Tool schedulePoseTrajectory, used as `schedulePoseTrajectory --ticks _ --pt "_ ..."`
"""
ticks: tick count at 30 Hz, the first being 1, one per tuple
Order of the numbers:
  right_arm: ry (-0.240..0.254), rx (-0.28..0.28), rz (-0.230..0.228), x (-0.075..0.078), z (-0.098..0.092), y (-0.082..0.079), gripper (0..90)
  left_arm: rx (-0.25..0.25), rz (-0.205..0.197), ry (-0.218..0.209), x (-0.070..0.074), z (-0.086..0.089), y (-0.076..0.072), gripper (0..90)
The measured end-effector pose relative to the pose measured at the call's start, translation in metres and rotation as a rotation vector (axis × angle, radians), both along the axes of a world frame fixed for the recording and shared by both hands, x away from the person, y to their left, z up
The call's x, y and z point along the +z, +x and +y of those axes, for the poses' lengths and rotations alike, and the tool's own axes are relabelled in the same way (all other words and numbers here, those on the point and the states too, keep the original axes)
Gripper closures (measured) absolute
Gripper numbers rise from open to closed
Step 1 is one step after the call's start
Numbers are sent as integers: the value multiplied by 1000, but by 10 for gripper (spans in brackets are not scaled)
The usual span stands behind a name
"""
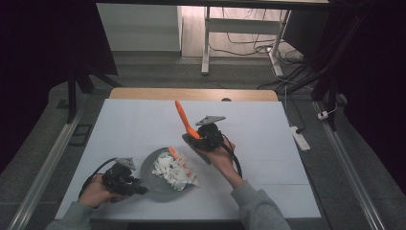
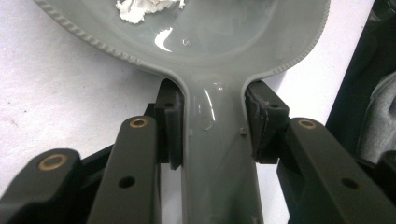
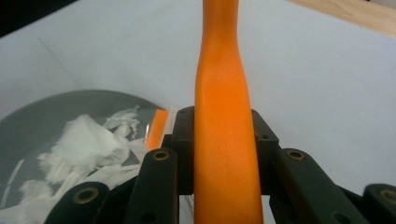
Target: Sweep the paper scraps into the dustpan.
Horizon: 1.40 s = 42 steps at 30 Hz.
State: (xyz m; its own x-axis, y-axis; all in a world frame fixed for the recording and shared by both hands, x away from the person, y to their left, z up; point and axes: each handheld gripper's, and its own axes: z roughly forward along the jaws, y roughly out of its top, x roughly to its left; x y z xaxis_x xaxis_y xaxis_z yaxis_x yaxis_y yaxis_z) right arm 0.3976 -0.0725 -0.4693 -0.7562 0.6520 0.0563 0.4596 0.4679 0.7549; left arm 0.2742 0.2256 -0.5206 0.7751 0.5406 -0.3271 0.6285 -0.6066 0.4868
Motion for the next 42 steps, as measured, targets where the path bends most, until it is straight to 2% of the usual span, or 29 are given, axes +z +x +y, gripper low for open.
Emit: schedulePoseTrajectory --ticks 3,6,10,15,17,21,23,27,29,35,39,42 --pt "-16 8 27 -11 8 8 704 0 -2 0 0 -1 0 618" --pt "-19 16 75 -23 17 14 704 1 -1 -1 0 -1 0 618" --pt "-44 47 84 -30 29 13 705 1 -1 0 -1 -4 0 618" --pt "-50 88 98 -31 43 6 704 -2 -3 -1 -1 -5 0 618" --pt "-66 104 88 -29 48 0 704 -1 -1 -3 -1 -5 0 618" --pt "-24 178 121 -22 53 -11 704 -1 0 0 -2 -5 0 618" --pt "-28 208 102 -18 54 -17 704 0 -1 -2 -1 -4 0 618" --pt "61 189 23 0 42 -20 704 2 -2 -3 -2 -4 0 618" --pt "81 175 -2 8 33 -20 704 1 0 -1 -3 -4 0 618" --pt "85 143 2 16 14 -21 704 2 0 -1 -3 -4 0 618" --pt "94 137 25 17 6 -22 704 1 1 0 -4 -4 0 617" --pt "80 145 51 18 0 -23 703 2 2 -1 -4 -4 0 617"
